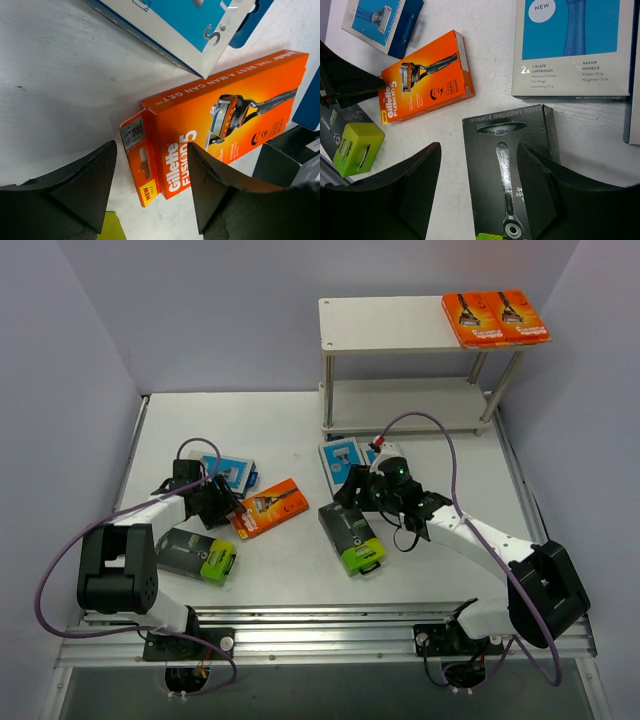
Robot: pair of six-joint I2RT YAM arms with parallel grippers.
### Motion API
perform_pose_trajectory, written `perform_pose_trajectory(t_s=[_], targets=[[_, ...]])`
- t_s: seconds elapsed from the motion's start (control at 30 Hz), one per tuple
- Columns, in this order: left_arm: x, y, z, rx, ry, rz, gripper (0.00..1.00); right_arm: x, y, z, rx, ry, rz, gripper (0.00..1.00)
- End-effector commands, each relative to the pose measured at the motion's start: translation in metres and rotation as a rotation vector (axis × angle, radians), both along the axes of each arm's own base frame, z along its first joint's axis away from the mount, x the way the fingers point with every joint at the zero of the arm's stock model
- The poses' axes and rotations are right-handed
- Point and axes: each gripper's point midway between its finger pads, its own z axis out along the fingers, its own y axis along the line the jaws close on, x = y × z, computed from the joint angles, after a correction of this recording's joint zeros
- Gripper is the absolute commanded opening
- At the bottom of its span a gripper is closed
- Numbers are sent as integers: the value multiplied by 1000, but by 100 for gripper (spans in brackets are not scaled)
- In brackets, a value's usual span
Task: Place and organize the shaving razors onto the shelf
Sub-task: Grab a shaving razor with the left arm
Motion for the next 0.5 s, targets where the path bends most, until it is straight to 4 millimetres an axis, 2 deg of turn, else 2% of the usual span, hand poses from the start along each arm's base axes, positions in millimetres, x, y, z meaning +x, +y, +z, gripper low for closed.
perform_pose_trajectory(t_s=[0.0, 0.17, 0.27, 0.3, 0.4, 0.47], targets=[[10, -2, 2, -26, -36, -8, 66, 3, -2, 20, 39, -66, -3, 58], [9, -3, 0, -25, -32, -13, 58, 1, -4, 19, 41, -64, -5, 58], [12, -3, 3, -30, -41, -21, 48, 0, -6, 19, 43, -64, -10, 58], [12, -4, 3, -29, -39, -24, 41, 0, -6, 19, 44, -63, -11, 58], [13, -5, 6, -33, -48, -33, 29, -2, -6, 19, 49, -62, -8, 58], [13, -5, 8, -33, -53, -35, 26, -3, -6, 21, 53, -64, -10, 58]])
